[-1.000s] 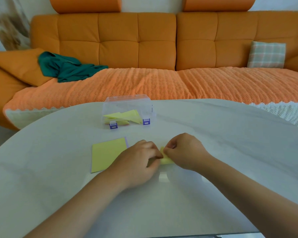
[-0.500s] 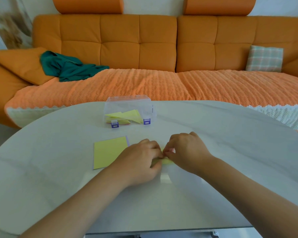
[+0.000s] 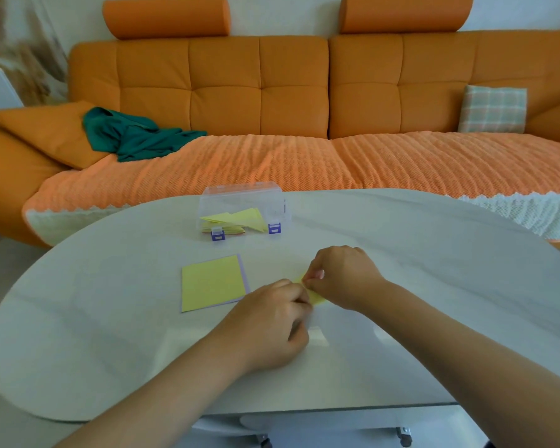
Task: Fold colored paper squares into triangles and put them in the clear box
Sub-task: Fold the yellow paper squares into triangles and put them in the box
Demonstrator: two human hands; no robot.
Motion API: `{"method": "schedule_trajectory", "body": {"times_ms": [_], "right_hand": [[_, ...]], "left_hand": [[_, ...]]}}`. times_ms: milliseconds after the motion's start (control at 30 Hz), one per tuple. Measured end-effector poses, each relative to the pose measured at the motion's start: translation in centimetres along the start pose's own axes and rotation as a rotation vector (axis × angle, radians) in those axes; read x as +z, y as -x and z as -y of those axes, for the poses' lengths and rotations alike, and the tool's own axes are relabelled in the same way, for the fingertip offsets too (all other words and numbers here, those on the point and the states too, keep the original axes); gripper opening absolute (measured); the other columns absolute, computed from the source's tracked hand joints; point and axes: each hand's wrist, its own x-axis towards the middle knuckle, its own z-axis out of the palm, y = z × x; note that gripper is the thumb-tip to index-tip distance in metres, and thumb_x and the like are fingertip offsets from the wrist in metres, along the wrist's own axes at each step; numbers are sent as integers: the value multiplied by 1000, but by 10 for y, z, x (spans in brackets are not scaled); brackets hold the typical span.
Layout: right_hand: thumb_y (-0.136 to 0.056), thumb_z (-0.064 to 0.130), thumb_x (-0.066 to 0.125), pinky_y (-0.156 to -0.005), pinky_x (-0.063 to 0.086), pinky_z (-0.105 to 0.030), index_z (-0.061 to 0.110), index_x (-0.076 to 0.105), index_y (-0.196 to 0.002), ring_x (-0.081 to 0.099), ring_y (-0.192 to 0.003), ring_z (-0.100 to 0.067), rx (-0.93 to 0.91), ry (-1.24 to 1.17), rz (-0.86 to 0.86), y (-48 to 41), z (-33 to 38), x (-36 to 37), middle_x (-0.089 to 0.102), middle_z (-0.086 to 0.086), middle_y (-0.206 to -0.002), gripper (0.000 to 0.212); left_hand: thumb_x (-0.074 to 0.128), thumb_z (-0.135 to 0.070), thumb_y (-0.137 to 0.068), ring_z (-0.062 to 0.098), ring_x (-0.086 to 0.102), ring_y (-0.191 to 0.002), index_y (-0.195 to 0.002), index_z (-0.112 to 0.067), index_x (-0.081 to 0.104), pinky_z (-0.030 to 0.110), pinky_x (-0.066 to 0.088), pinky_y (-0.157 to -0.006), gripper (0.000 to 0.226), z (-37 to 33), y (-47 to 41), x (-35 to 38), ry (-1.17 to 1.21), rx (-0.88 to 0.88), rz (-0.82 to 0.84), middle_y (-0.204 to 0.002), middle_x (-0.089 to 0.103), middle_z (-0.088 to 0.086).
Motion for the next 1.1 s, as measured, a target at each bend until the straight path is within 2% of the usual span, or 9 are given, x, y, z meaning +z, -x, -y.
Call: {"method": "schedule_trajectory", "body": {"times_ms": [100,200,300,467,600,733,933,1100], "right_hand": [[-88,32,55,-79,34,-28,37,64,-75,59,-86,-13,-11,9,-21,2,0,1,70,12,-97,17],[-88,29,54,-81,35,-29,34,70,-79,60,-85,-12,-21,10,-40,3,0,4,70,12,-95,19],[-89,30,54,-85,38,-30,35,73,-85,61,-87,-12,-34,10,-55,4,-1,5,70,13,-97,20],[-94,32,52,-81,36,-29,35,74,-94,60,-90,-13,-79,43,-84,7,-2,7,69,12,-99,22],[-99,33,48,-82,38,-33,36,73,-107,55,-95,-16,-241,186,-168,21,-5,11,65,12,-110,27],[-97,24,46,-82,38,-34,35,74,-102,49,-97,-17,-329,273,-195,39,-8,12,63,14,-110,30],[-96,33,43,-92,35,-32,34,72,-116,51,-110,-16,-340,200,-133,63,-15,11,62,16,-125,36],[-96,32,44,-93,34,-30,35,71,-120,51,-113,-16,-308,155,-143,69,-15,13,60,15,-131,36]], "left_hand": [[42,-22,-89,10,46,-112,-118,-19,69,32,46,-90,40,-2,3,2,112,-85,-13,-118,59,-7],[45,-15,-92,12,44,-113,-131,-20,62,30,42,-96,43,-6,4,4,149,-98,-27,-123,58,-6],[44,-14,-91,14,44,-113,-129,-17,62,34,43,-95,43,-9,4,6,117,-97,-34,-125,56,-5],[45,-15,-89,14,43,-107,-132,-21,58,32,42,-92,45,-11,6,8,71,-83,-38,-124,53,-6],[44,-18,-92,15,42,-108,-134,-24,55,32,42,-94,44,-12,9,9,46,-54,-41,-125,51,-7],[44,-20,-94,14,43,-110,-134,-25,56,31,40,-97,42,-11,11,10,66,-51,-60,-124,52,-7],[44,-22,-98,12,44,-114,-131,-20,60,31,43,-96,37,-15,12,9,56,-34,-82,-121,54,-5],[41,-23,-96,12,45,-117,-125,-13,63,34,47,-92,38,-18,14,8,-46,-91,-87,-121,54,-3]]}}
